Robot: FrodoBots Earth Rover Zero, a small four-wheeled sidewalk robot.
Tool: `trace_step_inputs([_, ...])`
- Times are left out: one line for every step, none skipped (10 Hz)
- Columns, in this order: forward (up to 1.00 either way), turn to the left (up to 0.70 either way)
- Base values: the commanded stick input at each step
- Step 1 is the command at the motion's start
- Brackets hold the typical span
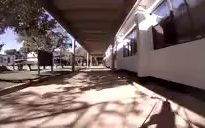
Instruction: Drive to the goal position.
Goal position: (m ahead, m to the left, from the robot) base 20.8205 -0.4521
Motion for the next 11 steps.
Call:
trace_step_inputs([0.76, 0.01])
trace_step_inputs([0.74, 0.01])
trace_step_inputs([0.73, 0.06])
trace_step_inputs([0.73, 0.24])
trace_step_inputs([0.73, 0.37])
trace_step_inputs([0.73, 0.32])
trace_step_inputs([0.73, 0.01])
trace_step_inputs([0.72, 0.01])
trace_step_inputs([0.71, 0.01])
trace_step_inputs([0.71, 0.01])
trace_step_inputs([0.71, 0.01])
